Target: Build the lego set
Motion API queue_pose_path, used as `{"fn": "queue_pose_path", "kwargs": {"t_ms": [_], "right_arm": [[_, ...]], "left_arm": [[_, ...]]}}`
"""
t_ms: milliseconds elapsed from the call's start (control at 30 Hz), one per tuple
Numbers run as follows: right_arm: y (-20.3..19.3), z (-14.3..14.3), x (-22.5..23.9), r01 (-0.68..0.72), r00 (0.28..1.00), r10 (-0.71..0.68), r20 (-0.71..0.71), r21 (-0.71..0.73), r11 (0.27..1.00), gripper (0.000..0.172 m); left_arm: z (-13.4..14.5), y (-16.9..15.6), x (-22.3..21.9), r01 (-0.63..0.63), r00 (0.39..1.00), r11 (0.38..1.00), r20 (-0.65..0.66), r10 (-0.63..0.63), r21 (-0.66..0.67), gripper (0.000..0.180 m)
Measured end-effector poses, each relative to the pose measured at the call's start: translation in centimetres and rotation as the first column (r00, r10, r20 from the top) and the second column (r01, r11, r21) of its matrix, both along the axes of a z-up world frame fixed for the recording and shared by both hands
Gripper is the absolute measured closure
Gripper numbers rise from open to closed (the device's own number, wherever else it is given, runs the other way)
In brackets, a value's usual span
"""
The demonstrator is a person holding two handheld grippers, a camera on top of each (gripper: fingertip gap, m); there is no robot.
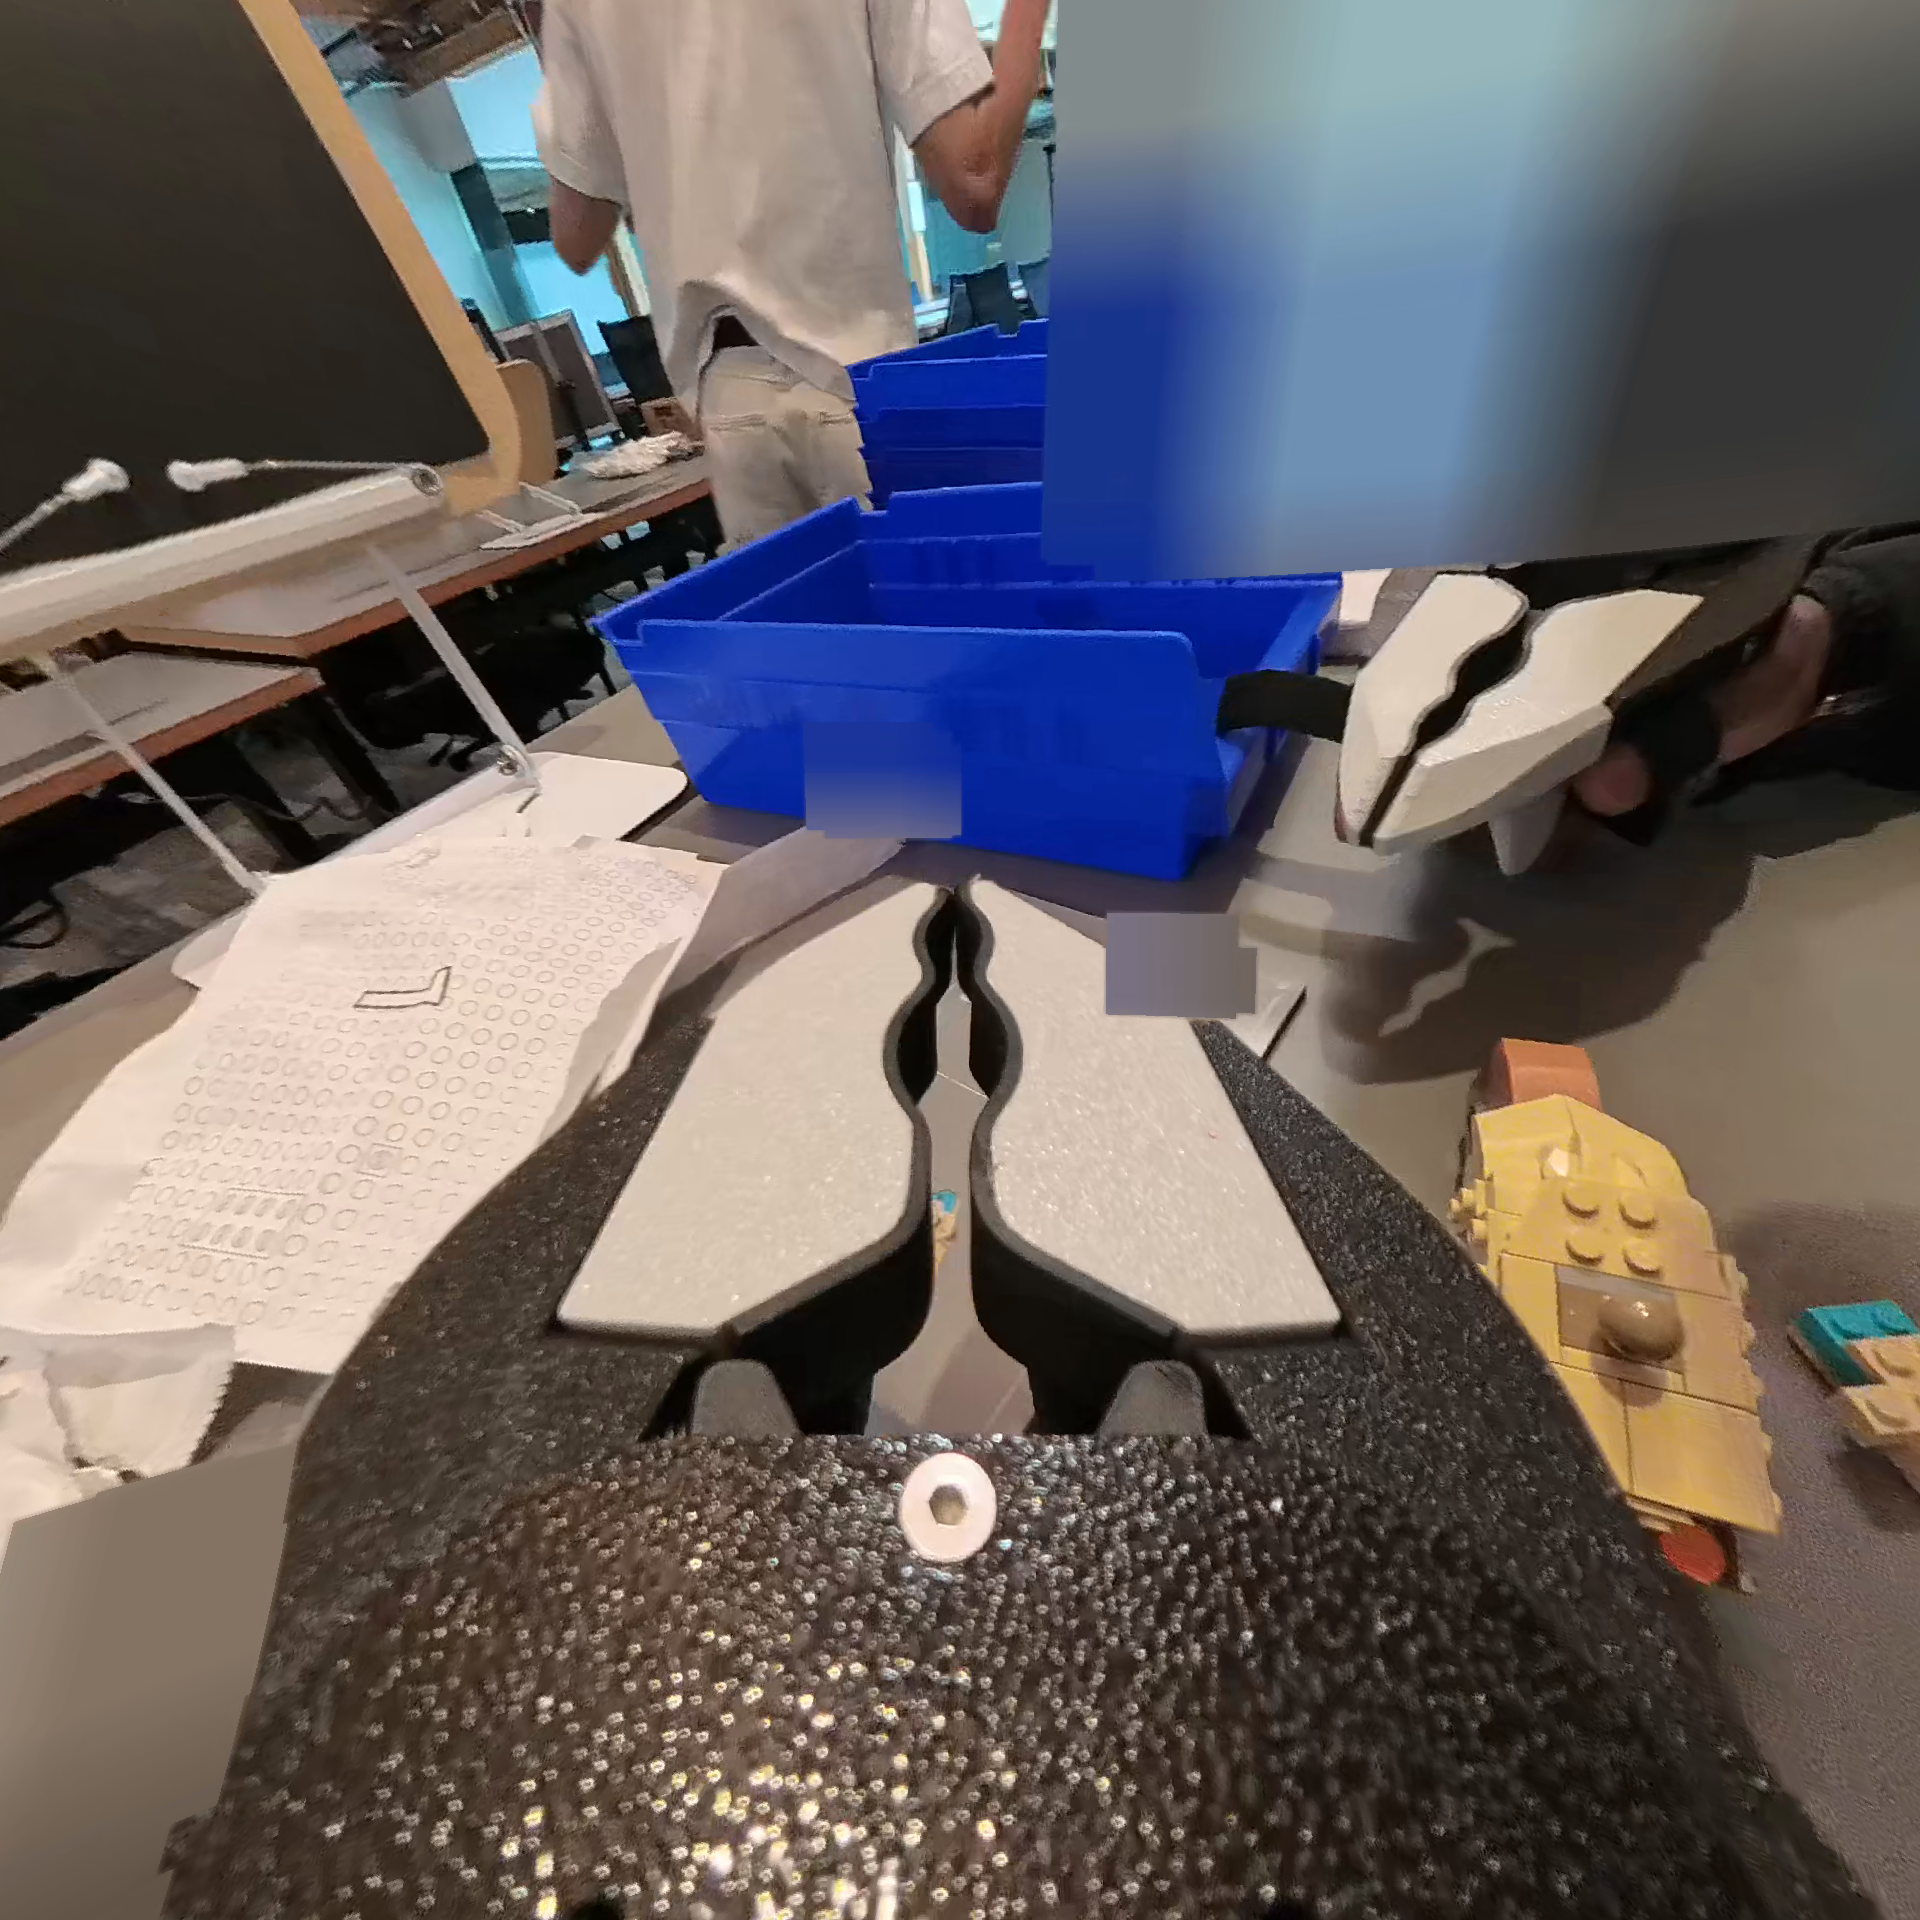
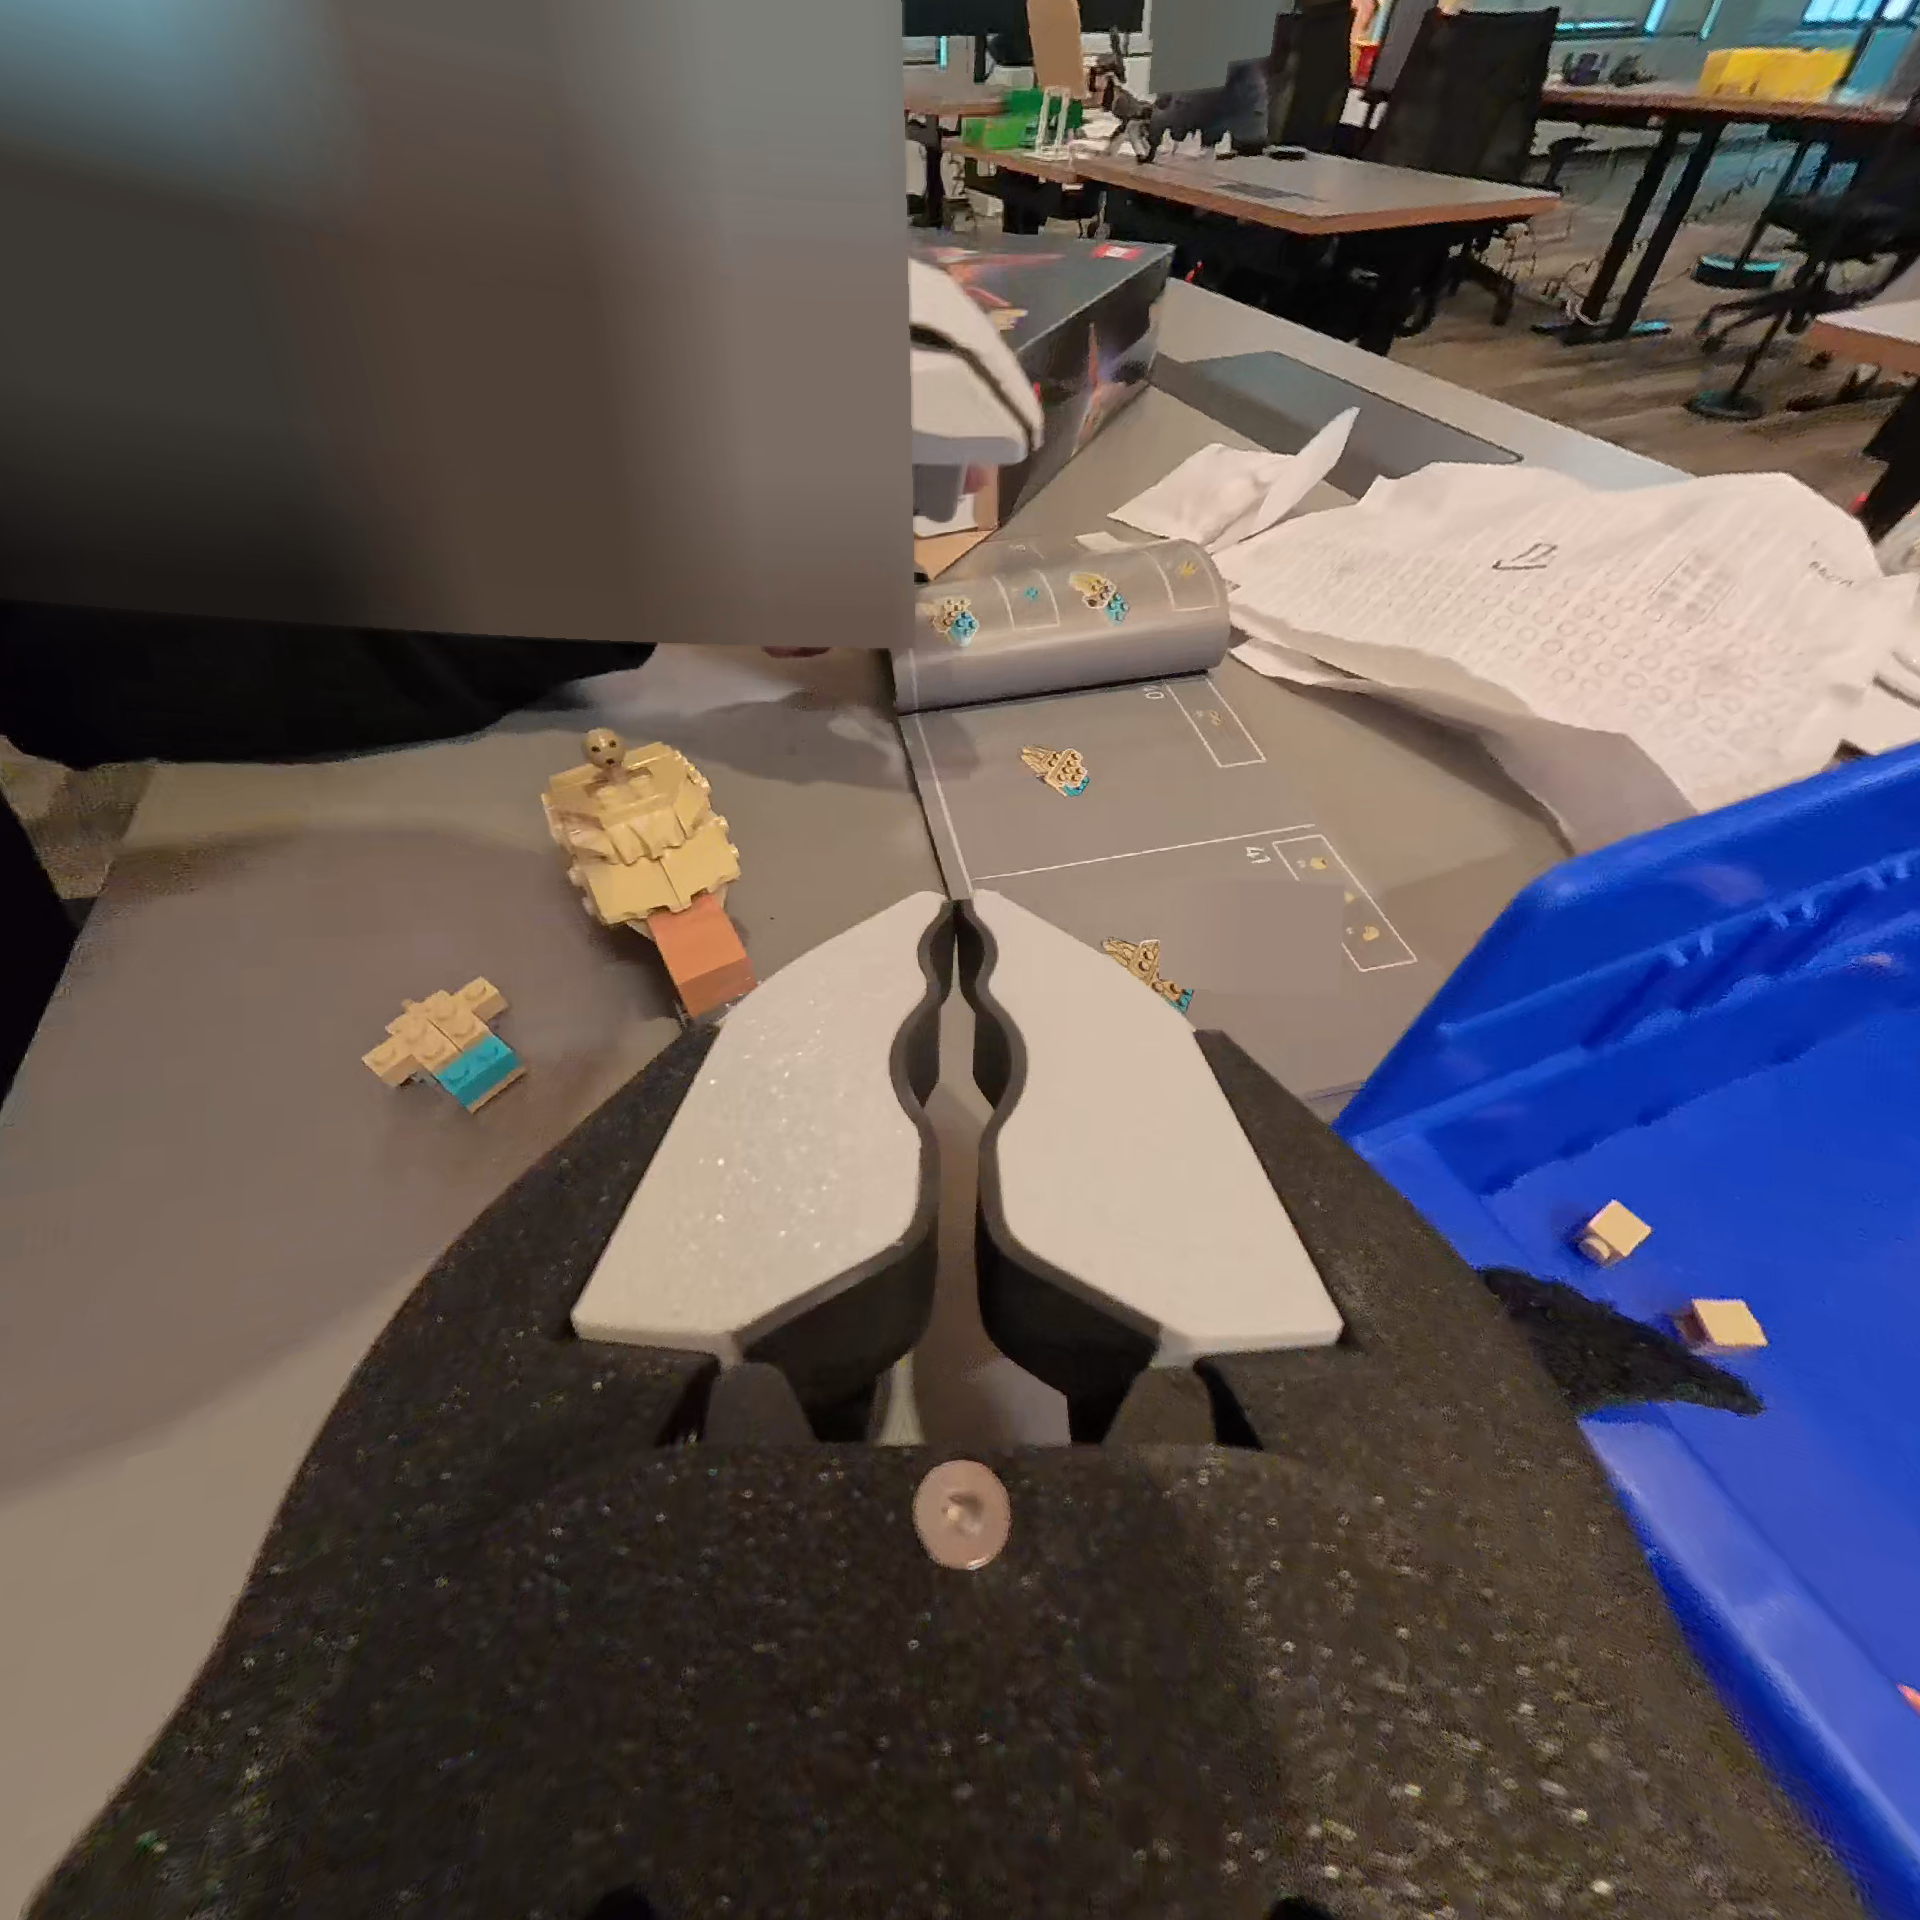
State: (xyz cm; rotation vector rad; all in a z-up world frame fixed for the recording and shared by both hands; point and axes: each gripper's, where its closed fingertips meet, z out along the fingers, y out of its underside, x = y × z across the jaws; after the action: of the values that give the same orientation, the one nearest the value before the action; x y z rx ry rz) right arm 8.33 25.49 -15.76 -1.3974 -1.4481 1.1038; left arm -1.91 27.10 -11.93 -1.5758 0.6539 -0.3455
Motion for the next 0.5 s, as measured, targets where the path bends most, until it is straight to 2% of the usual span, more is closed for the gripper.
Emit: {"fn": "queue_pose_path", "kwargs": {"t_ms": [200, 333, 433, 500], "right_arm": [[1.3, 0.5, 0.4, 0.038, 0.998, -0.043, -0.037, -0.126, 0.991, 0.172], [0.6, 0.7, 0.6, -0.012, 1.0, 0.01, -0.013, -0.141, 0.99, 0.168], [-0.2, 2.3, 1.5, -0.088, 0.996, 0.089, -0.002, -0.096, 0.991, 0.164], [0.7, 4.1, 2.6, -0.088, 0.996, 0.087, -0.012, -0.072, 0.994, 0.161]], "left_arm": [[-0.8, -0.3, 0.9, 0.056, 0.998, 0.997, 0.035, -0.054, -0.06, 0.18], [-1.1, -0.4, 1.3, 0.058, 0.998, 0.996, 0.0, -0.058, -0.062, 0.18], [-1.0, -0.5, 1.5, 0.058, 0.998, 0.997, -0.014, -0.059, -0.05, 0.178], [-1.1, -0.4, 1.7, 0.056, 0.998, 0.997, -0.025, -0.058, -0.048, 0.176]]}}
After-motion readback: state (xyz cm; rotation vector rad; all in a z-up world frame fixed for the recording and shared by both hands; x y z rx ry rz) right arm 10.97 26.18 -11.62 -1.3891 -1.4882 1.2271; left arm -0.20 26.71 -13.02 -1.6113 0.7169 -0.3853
